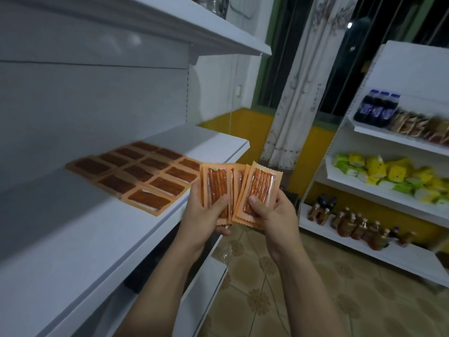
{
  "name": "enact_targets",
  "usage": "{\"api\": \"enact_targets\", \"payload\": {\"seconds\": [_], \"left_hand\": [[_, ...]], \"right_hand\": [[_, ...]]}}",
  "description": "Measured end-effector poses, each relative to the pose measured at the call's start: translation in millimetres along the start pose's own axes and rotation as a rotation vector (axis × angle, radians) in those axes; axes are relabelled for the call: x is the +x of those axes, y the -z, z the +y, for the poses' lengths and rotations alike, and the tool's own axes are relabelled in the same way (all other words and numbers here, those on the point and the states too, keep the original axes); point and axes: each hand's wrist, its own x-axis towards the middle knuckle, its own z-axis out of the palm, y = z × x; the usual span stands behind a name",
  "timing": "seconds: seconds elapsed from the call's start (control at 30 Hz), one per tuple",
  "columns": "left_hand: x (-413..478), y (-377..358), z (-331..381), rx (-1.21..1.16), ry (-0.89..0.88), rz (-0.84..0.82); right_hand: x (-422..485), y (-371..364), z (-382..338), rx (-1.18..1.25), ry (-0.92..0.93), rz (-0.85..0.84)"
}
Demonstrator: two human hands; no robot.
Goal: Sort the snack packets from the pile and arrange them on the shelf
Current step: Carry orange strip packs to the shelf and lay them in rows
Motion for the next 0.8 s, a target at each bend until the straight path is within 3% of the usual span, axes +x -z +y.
{"api": "enact_targets", "payload": {"seconds": [0.37,0.67,0.8], "left_hand": [[37.1,55.5,15.1,0.029,-0.035,0.278],[69.4,79.0,21.0,-0.067,-0.118,0.567],[90.9,87.9,27.4,-0.155,-0.169,0.721]], "right_hand": [[63.6,-87.7,12.6,-0.064,0.005,-0.378],[134.5,-141.7,22.0,-0.085,-0.04,-0.724],[169.4,-168.1,23.5,-0.032,-0.008,-0.8]]}}
